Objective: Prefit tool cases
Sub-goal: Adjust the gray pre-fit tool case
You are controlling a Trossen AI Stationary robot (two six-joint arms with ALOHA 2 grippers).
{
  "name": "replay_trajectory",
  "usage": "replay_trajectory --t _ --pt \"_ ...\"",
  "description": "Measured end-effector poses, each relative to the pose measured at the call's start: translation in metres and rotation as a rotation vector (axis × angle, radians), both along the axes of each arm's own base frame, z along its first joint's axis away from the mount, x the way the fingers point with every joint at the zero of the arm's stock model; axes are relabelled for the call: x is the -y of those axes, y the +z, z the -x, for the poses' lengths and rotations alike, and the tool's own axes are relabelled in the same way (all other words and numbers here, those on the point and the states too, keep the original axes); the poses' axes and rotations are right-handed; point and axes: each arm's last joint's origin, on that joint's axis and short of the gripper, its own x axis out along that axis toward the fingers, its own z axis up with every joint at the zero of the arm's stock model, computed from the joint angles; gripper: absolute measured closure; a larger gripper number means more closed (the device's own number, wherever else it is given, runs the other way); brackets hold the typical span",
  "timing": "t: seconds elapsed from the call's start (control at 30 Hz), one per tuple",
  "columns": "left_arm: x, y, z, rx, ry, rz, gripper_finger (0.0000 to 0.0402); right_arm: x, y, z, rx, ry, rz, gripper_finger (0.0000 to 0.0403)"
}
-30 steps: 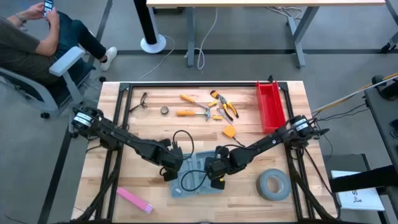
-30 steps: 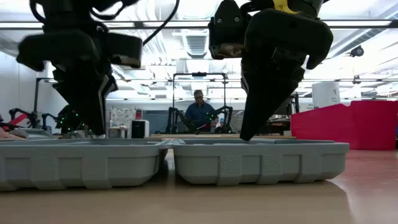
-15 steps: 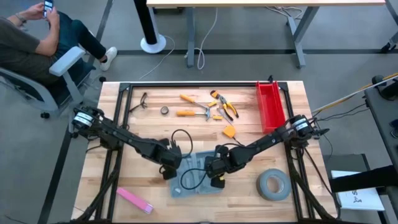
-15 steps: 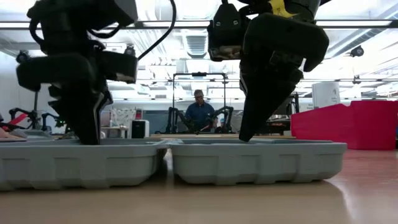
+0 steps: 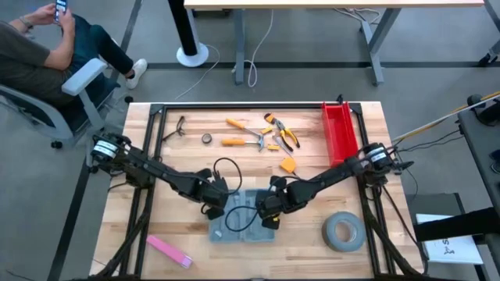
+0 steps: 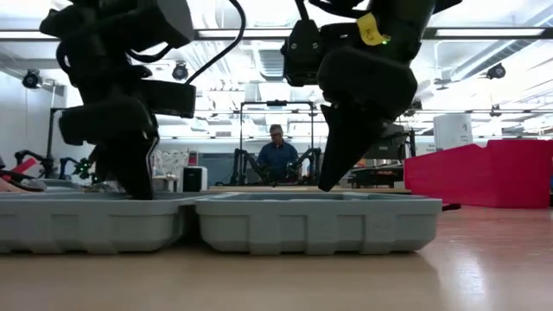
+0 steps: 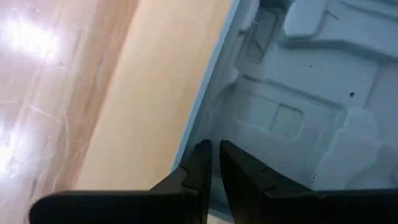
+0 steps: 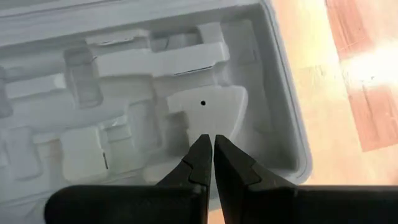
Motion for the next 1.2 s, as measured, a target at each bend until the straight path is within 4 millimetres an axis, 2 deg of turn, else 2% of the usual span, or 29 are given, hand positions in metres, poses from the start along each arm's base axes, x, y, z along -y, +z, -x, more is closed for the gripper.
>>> replay_trajectory --t 0.8,1.2 --pt "-0.017 0.001 -0.006 0.031 0.055 -0.064 0.0363 0.056 -0.01 -0.001 -0.097 -0.078 0.066 0.0403" --pt "-0.038 0.001 -0.011 0.026 0.081 -0.093 0.0363 0.08 -0.009 -0.005 -0.102 -0.062 0.11 0.0403"
